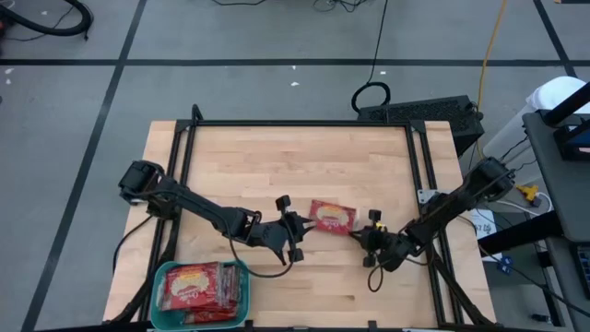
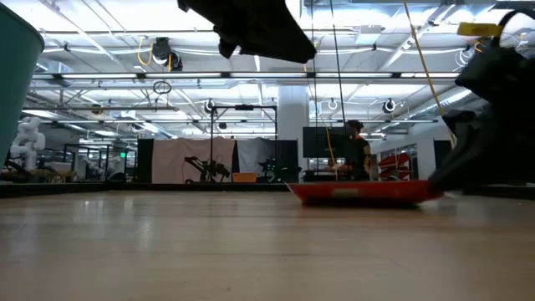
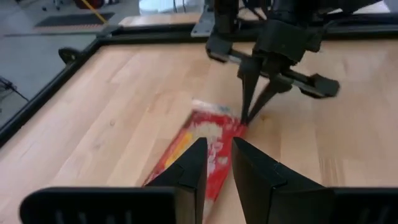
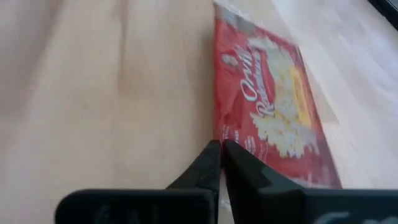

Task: Sort popcorn bags into baskets
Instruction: Put the red popcorn bag into the blue container

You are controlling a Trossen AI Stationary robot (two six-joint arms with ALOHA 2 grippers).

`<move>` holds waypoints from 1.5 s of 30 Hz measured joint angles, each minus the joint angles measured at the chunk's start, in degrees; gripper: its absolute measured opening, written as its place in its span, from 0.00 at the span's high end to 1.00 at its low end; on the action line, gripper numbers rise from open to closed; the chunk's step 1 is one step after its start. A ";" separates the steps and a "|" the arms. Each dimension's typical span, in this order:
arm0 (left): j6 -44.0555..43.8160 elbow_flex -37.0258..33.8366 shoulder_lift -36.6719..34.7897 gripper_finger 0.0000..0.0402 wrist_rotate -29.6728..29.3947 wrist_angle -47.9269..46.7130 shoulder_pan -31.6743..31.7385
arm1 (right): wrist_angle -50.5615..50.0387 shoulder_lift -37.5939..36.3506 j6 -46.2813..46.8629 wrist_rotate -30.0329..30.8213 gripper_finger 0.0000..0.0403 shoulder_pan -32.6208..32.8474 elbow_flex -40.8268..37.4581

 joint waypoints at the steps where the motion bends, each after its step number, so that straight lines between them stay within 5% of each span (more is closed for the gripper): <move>1: 0.72 0.04 0.40 0.81 -0.01 1.07 0.02 | 1.60 -0.60 -0.66 -0.72 0.99 -0.54 0.00; 5: 6.08 0.19 2.98 0.75 1.56 5.95 -0.02 | 6.18 -3.13 -1.74 -1.29 0.99 -2.55 0.02; 14: 16.76 0.31 13.04 0.40 -0.98 14.32 -0.43 | 7.96 -7.51 -3.47 -8.44 1.00 -7.97 0.09; 19: 17.99 0.39 15.14 0.34 -1.53 12.06 1.24 | 10.21 -9.75 -5.85 -11.77 1.00 -10.97 0.09; 25: 20.55 0.39 15.62 0.48 -0.50 10.18 4.34 | 13.19 -10.71 -8.72 -16.22 1.00 -15.13 0.11; 34: 22.43 0.96 13.68 0.95 -0.07 4.24 3.78 | 15.28 -10.93 -11.23 -22.11 1.00 -19.69 0.11; 45: 3.41 4.13 -3.16 0.95 -3.58 -24.50 -5.37 | 25.81 -12.61 -23.72 -20.23 0.84 -18.78 0.17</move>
